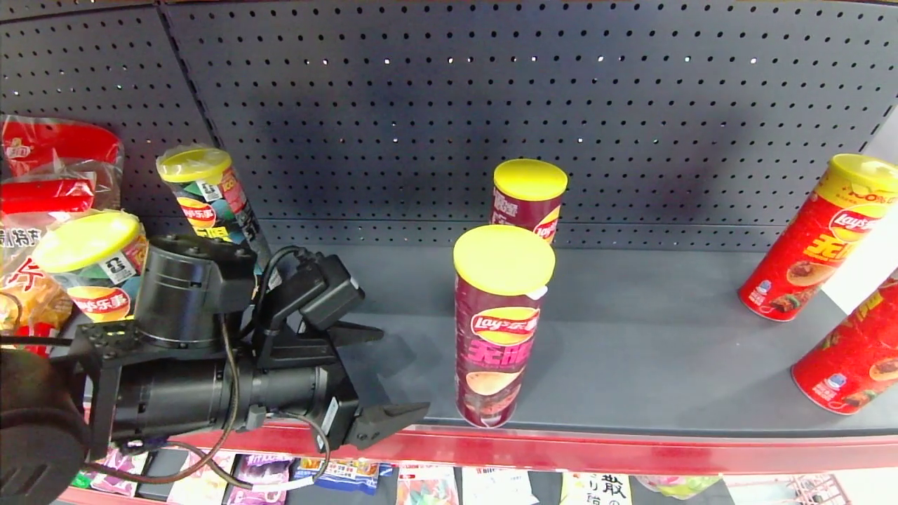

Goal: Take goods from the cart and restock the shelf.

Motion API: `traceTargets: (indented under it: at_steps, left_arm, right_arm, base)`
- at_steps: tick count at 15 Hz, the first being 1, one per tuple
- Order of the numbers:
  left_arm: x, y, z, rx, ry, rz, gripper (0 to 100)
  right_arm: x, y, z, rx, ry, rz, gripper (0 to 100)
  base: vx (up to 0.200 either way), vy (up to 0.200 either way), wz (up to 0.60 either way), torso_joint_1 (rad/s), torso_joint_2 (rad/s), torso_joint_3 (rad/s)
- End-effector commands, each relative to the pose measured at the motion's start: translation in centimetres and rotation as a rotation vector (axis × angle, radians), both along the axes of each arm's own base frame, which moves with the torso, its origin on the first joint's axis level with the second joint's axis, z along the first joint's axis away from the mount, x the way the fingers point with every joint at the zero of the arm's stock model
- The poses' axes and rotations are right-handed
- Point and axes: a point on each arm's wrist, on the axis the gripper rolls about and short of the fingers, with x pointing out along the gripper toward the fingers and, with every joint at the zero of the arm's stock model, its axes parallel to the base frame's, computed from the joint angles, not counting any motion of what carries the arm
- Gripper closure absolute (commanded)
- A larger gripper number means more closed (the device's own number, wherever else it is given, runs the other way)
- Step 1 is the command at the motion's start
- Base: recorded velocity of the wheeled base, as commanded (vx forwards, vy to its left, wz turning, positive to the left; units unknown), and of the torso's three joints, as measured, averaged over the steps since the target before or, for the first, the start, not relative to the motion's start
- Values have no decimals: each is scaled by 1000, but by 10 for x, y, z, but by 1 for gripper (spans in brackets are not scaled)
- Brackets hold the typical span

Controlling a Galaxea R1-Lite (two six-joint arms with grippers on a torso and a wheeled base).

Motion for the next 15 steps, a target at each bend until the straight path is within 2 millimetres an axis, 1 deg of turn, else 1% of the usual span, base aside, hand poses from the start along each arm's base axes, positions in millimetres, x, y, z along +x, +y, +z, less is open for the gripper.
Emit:
traceTargets:
  at_steps: [1, 9, 15]
  left_arm:
    - [9, -6, -4, 9, 11, 3, 0]
    - [35, -24, -7, 20, 2, -1, 0]
    - [47, -32, -8, 17, -4, -1, 0]
  right_arm:
    - [-4, 0, -2, 1, -21, -6, 0]
    - [-4, 0, -2, 3, -20, -5, 0]
    - [-3, 0, -2, 2, -16, -5, 0]
  base:
    - [0, 0, 0, 0, 0, 0]
    - [0, 0, 0, 0, 0, 0]
    - [0, 0, 0, 0, 0, 0]
